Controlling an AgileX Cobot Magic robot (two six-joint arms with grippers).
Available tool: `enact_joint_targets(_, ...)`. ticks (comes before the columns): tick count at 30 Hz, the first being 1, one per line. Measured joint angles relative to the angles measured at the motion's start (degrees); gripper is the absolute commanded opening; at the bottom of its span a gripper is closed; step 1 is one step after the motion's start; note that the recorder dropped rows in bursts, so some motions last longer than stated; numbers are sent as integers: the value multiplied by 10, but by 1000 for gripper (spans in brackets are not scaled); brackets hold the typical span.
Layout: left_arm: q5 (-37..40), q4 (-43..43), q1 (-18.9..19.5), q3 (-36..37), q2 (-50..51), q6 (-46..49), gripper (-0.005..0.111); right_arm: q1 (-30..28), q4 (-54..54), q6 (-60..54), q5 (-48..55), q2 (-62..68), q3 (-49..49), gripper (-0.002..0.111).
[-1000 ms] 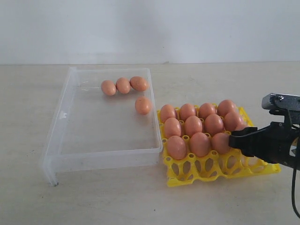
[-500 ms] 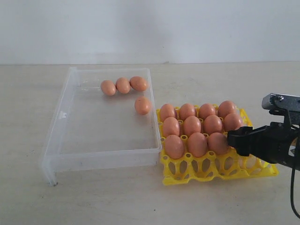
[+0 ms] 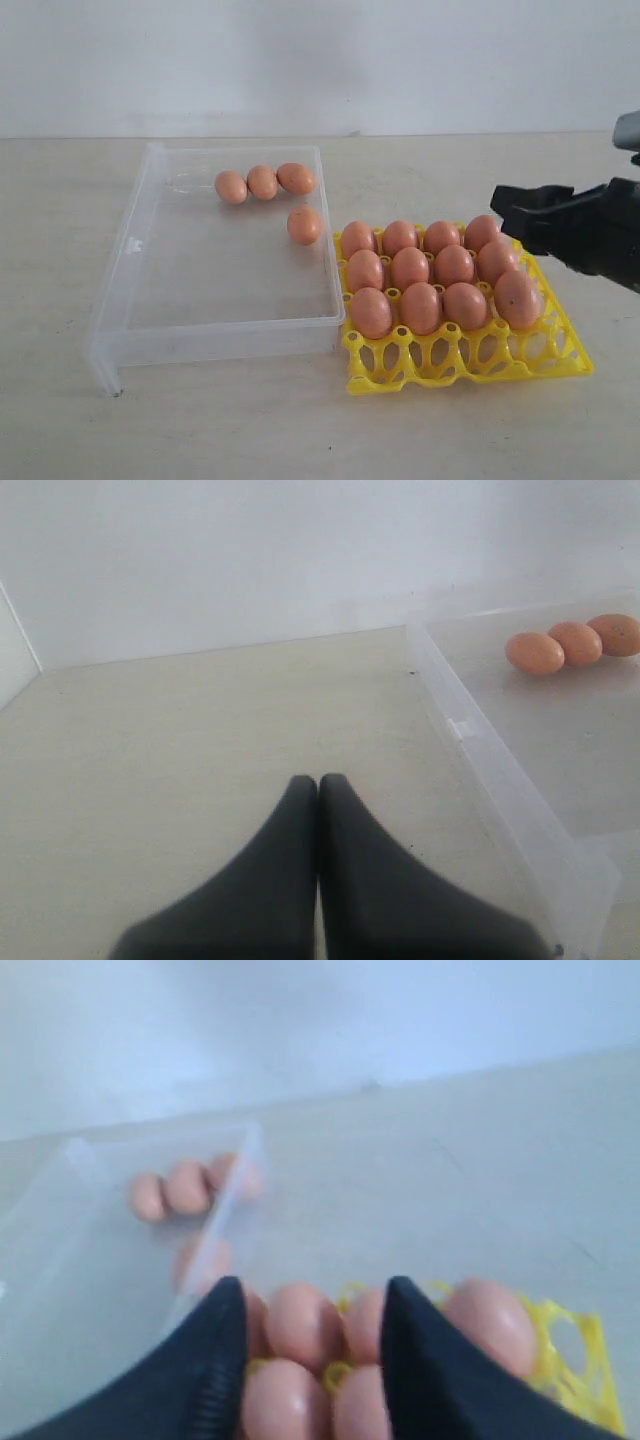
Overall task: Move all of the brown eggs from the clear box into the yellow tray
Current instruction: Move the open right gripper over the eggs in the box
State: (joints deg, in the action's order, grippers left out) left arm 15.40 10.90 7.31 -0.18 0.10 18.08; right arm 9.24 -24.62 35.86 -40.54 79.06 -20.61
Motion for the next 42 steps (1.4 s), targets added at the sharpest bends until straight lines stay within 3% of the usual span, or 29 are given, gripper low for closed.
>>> enact_joint_targets(1, 0, 0, 0, 0, 0, 0, -4, 0, -16, 2, -23, -8, 0, 0)
enact_joint_targets(6, 0, 0, 0, 0, 0, 0, -4, 12, -110, 31, -115, -24, -46, 0)
enact_joint_targets(11, 0, 0, 0, 0, 0, 0, -4, 87, -127, 18, -74, -20, -160, 0)
enact_joint_targets(15, 0, 0, 0, 0, 0, 0, -4, 170, -146, 2, 89, 16, -279, 0)
enact_joint_targets(20, 0, 0, 0, 0, 0, 0, -4, 288, -212, -23, 387, 125, -406, 0)
enact_joint_targets(24, 0, 0, 0, 0, 0, 0, -4, 344, -204, -66, 569, 232, -498, 0)
enact_joint_targets(27, 0, 0, 0, 0, 0, 0, -4, 359, -122, -130, 681, 303, -594, 0)
enact_joint_targets(33, 0, 0, 0, 0, 0, 0, -4, 342, 145, -337, 867, 404, -809, 0)
enact_joint_targets(36, 0, 0, 0, 0, 0, 0, -4, 340, 194, -370, 906, 442, -898, 9)
enact_joint_targets(42, 0, 0, 0, 0, 0, 0, -4, 340, 211, -329, 948, 485, -969, 43)
